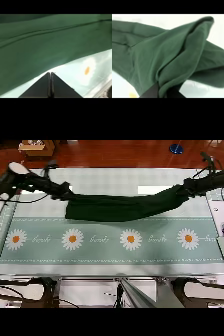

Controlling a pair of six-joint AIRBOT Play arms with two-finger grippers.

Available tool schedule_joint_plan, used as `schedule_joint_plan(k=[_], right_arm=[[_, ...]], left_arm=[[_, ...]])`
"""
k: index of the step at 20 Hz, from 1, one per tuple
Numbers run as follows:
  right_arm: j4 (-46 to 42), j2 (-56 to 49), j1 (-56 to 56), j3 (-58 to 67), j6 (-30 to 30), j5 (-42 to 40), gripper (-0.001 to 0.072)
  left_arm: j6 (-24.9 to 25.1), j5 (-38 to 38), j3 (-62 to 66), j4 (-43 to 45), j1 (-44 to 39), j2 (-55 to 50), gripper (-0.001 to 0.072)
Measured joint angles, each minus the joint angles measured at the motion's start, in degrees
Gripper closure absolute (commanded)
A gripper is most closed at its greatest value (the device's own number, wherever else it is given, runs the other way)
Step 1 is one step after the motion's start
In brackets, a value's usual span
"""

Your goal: Fold the shirts.

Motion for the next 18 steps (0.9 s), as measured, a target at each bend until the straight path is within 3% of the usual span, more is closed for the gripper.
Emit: schedule_joint_plan(k=[9,18], right_arm=[[-2.8,13.46,0.0,0.0,1.73,8.63,0.0688],[-3.13,24.61,0.0,0.0,3.43,13.81,0.0689]], left_arm=[[-3.89,10.4,0.0,-5.75,-23.39,-2.19,0.068],[-4.59,17.84,0.0,-19.08,-37.81,-8.37,0.068]])
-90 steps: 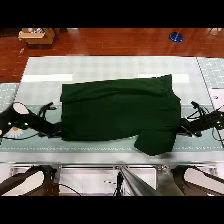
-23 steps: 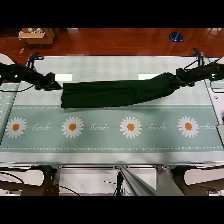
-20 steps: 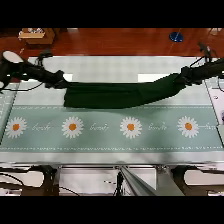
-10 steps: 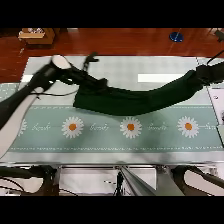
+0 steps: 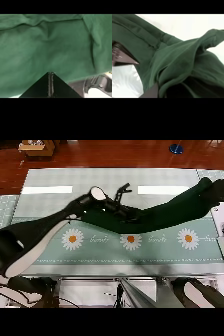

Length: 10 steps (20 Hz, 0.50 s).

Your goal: Fold the shirts.

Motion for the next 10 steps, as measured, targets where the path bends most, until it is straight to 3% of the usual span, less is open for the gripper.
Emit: schedule_joint_plan(k=[10], right_arm=[[0.13,2.43,0.07,0.0,2.25,3.54,0.0689]], left_arm=[[0.9,7.63,0.0,-12.72,-9.81,-7.63,0.0684]])
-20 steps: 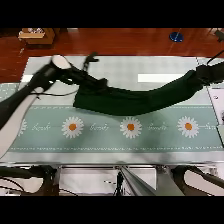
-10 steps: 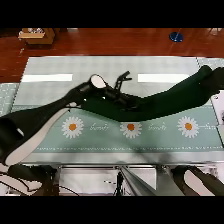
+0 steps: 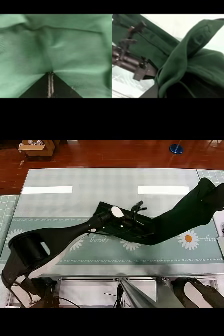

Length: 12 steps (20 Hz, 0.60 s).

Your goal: Fold the shirts.

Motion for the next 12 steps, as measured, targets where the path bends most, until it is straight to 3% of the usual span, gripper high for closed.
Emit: schedule_joint_plan(k=[5,8,12], right_arm=[[2.47,0.04,0.0,0.0,2.34,0.0,0.0688],[3.26,-0.22,1.79,-0.31,3.54,-2.8,0.0689],[1.09,-3.82,12.13,-0.55,5.27,-7.82,0.0688]], left_arm=[[5.9,-3.74,0.0,-0.26,7.28,3.13,0.0685],[7.63,-7.28,0.0,3.74,16.9,10.56,0.0684],[8.5,-13.4,0.0,8.26,33.14,22.69,0.0684]])
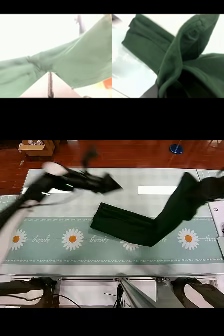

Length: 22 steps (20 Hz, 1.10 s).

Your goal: Fold the shirts.

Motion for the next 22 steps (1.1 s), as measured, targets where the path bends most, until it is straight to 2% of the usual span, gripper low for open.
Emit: schedule_joint_plan(k=[3,7,8,9,10,12,14,16,20,21,22], right_arm=[[-3.72,-5.84,10.69,-0.07,1.9,-5.62,0.0688],[-6.03,-16.52,23.34,-0.07,5.05,-13.05,0.0682],[-6.25,-19.43,26.32,-0.07,5.92,-15.23,0.0575],[-6.38,-21.99,28.98,-0.07,6.73,-17.44,0.0393],[-6.23,-24.61,31.67,-0.07,7.52,-20.24,0.0313],[-5.31,-28.52,35.8,-0.07,8.41,-24.76,0.0302],[-5.7,-30.38,37.88,-0.07,9.11,-26.95,0.0255],[-9.38,-30.36,37.86,-0.07,9.29,-25.09,0.0247],[-23.71,-26.84,30.49,-0.07,9.31,-13.84,0.0246],[-26.03,-25.73,27.23,-0.11,9.29,-11.43,0.0246],[-27.89,-24.39,23.32,-0.57,9.22,-9.53,0.0246]], left_arm=[[0.13,-5.57,0.0,1.22,12.57,9.01,0.0683],[0.24,-12.04,0.0,2.1,25.27,18.43,0.0683],[0.24,-13.46,0.0,2.16,27.39,20.24,0.0683],[0.24,-14.75,0.0,2.25,28.87,21.64,0.0683],[0.22,-15.85,0.0,2.73,29.88,22.77,0.0683],[0.24,-17.57,0.0,3.87,31.06,24.48,0.0682],[0.22,-18.14,0.0,6.01,31.67,25.22,0.0682],[0.17,-18.82,0.0,9.07,31.98,25.53,0.0682],[0.17,-19.1,-0.07,14.95,32.22,25.4,0.0676],[0.17,-19.26,-0.13,16.33,32.22,25.38,0.065],[0.22,-19.28,-0.17,17.92,32.24,25.33,0.0558]])
